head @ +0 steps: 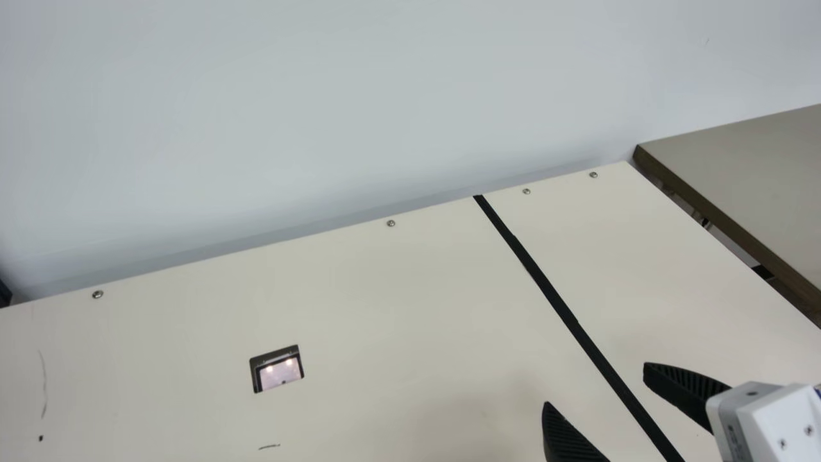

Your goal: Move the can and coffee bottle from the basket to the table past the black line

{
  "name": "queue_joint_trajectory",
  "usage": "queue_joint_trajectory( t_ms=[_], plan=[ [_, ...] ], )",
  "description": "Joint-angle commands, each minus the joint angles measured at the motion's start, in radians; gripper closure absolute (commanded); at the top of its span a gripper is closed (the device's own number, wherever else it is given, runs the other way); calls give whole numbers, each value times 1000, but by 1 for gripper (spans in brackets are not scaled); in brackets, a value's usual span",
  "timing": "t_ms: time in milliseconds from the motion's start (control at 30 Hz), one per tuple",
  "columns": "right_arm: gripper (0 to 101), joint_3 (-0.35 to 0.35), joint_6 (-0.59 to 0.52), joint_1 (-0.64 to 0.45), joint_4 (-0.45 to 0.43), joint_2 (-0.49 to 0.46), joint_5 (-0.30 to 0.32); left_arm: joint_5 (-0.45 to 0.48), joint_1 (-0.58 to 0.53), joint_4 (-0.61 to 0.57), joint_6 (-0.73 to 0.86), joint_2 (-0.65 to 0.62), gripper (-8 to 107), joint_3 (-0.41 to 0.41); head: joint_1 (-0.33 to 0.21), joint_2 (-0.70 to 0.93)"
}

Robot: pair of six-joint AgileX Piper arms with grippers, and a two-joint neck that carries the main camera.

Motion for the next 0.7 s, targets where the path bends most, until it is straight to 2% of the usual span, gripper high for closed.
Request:
queue_joint_trajectory(
  t_ms=[0, 533, 667],
  plan=[
    [0, 0, 0, 0, 0, 0, 0, 0, 0, 0, 0, 0, 9, 0, -27, -2],
    [0, -2, 2, 1, -2, 4, -2, 0, 0, 0, 0, 0, 9, 0, -27, -2],
    [0, -36, 4, 2, -1, 23, -7, 0, 0, 0, 0, 0, 9, 0, -27, -2]
  ],
)
